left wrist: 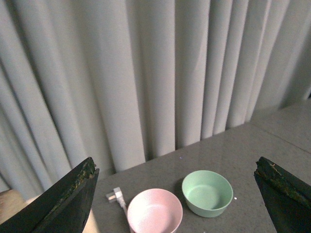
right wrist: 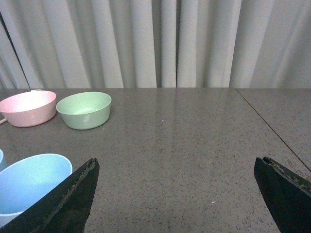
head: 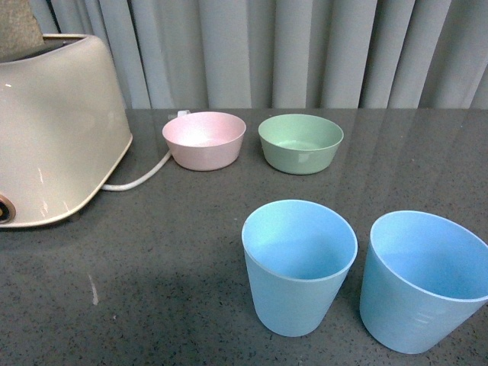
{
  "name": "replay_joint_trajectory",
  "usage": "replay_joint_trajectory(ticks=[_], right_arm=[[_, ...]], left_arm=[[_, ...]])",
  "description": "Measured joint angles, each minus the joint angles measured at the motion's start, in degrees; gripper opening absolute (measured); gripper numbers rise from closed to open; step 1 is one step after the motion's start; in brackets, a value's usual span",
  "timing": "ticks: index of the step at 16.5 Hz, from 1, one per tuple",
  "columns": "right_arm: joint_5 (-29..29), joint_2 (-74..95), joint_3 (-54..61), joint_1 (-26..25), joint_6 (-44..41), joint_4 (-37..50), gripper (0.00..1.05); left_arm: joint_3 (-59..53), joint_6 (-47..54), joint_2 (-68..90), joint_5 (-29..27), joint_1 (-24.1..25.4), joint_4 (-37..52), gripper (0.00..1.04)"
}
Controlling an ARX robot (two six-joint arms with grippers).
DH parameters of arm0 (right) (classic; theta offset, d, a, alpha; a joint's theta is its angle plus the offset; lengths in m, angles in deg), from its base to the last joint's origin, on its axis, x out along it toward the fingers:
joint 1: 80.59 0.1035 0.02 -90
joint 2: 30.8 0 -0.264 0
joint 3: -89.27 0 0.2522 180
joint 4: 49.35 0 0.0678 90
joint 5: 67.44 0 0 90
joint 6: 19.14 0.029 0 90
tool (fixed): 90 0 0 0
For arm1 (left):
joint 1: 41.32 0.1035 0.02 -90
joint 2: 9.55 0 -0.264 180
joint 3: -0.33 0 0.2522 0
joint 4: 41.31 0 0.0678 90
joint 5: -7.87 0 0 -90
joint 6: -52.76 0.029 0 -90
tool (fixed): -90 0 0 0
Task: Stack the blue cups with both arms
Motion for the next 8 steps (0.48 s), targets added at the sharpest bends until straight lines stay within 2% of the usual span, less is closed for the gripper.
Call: replay_joint_trajectory(ticks=[1,2,3,5,8], right_arm=[[0.0,0.0,0.0,0.0,-0.02,0.0,0.98],[0.0,0.0,0.0,0.0,0.0,-0.02,0.98],[0.0,0.0,0.0,0.0,0.0,-0.02,0.98],[0.0,0.0,0.0,0.0,0.0,-0.02,0.98],[-0.04,0.0,0.0,0.0,0.0,0.0,0.98]], left_arm=[[-3.06,-0.39,-4.63,-4.59,1.77,-1.6,0.96],[-6.75,-0.85,-9.33,-14.56,2.08,-4.57,0.85],[-12.02,-1.03,-14.16,-18.69,4.02,-4.52,0.76],[-21.59,-1.57,-21.49,-22.08,8.59,-0.92,0.56],[-30.47,-1.57,-25.64,-20.79,7.41,2.49,0.29]])
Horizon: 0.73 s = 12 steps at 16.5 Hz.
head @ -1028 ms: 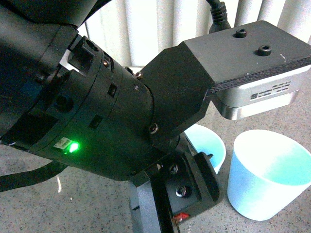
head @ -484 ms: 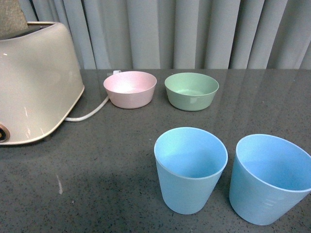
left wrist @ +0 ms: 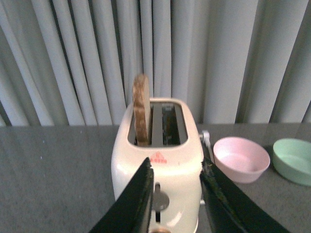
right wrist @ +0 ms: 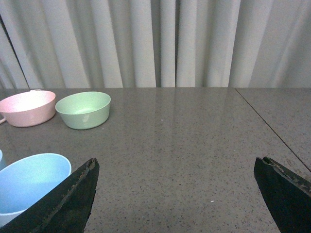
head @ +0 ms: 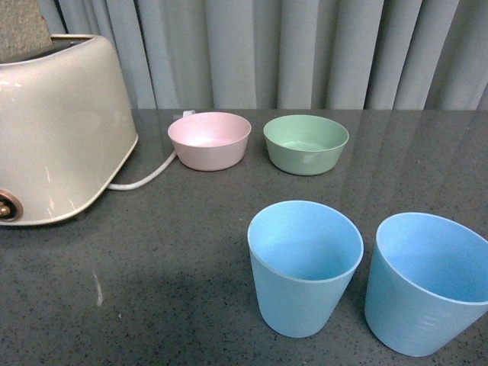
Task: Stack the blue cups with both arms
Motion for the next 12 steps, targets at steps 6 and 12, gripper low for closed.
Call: replay_joint_trajectory(ticks=[6,12], right_arm=[[0.02,0.0,0.0,0.0,-0.02,0.0,0.98],[0.02,0.0,0.0,0.0,-0.02,0.0,0.98]], left_arm=[[-10.21,-0.15,-6.82,-0.28,0.28,3.15,0.01],[-16.92,-0.15,-13.33,-0.26,0.28,2.82,0.01]])
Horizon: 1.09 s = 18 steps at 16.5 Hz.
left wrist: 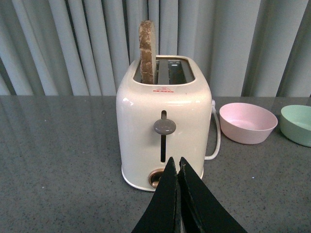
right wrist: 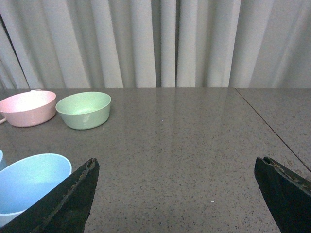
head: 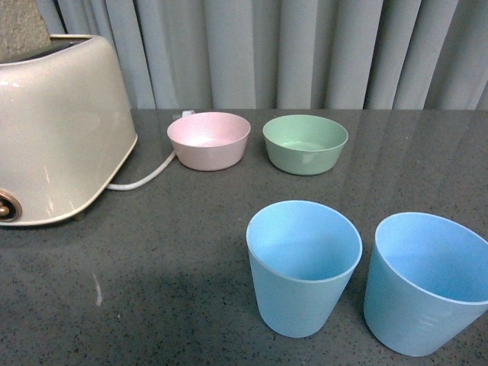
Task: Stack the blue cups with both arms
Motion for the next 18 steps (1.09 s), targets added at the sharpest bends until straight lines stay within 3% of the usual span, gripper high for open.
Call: replay_joint_trajectory(ticks=[11,13,14,18], right_arm=[[0.0,0.0,0.0,0.0,0.02,0.0,0.98],[0.0,0.0,0.0,0.0,0.02,0.0,0.98],[0.0,0.0,0.0,0.0,0.02,-0.02,0.98],[0.0,0.0,0.0,0.0,0.02,0.04,0.98]], left_arm=[[-5.01,0.0,-9.88,0.0,0.0,-4.81,0.01],[-6.93,-0.02,-15.26,-0.02,0.0,-7.26,0.01],[-6.88,-0.02,-23.39,0.11,0.0,-18.62,0.01],[-6.91,-0.02,-25.42,-0.04,0.04,-18.29,0.01]])
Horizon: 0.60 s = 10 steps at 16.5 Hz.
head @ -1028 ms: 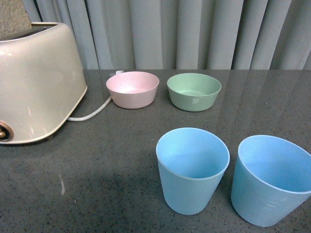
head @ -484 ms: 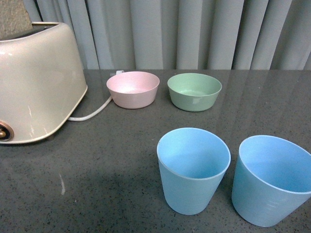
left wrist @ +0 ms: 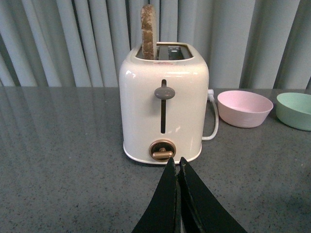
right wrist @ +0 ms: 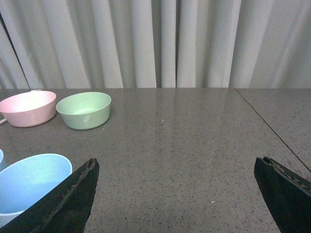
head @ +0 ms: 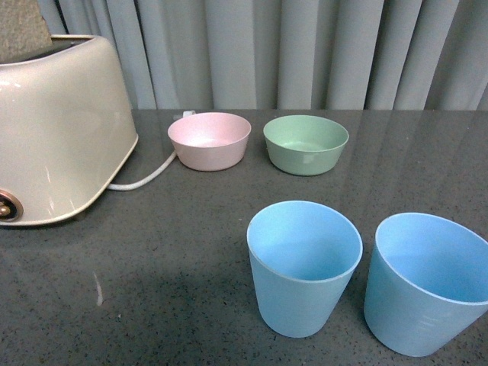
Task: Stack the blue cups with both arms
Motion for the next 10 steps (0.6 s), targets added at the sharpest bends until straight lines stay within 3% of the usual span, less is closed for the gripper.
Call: replay_joint_trajectory(ticks=[2,4,10], right_arm=[[0.0,0.0,0.0,0.0,-0.02,-0.02,0.98],[0.0,0.0,0.0,0.0,0.0,-0.02,0.98],[0.02,0.0,0.0,0.0,0.0,-0.02,0.98]], left_arm=[[0.0,-0.02,0.0,0.04,0.0,0.0,0.04],[0.0,-0.02,0.0,0.02,0.0,0.02,0.29],[0.0,-0.02,0.0,0.02,0.0,0.02,0.49]])
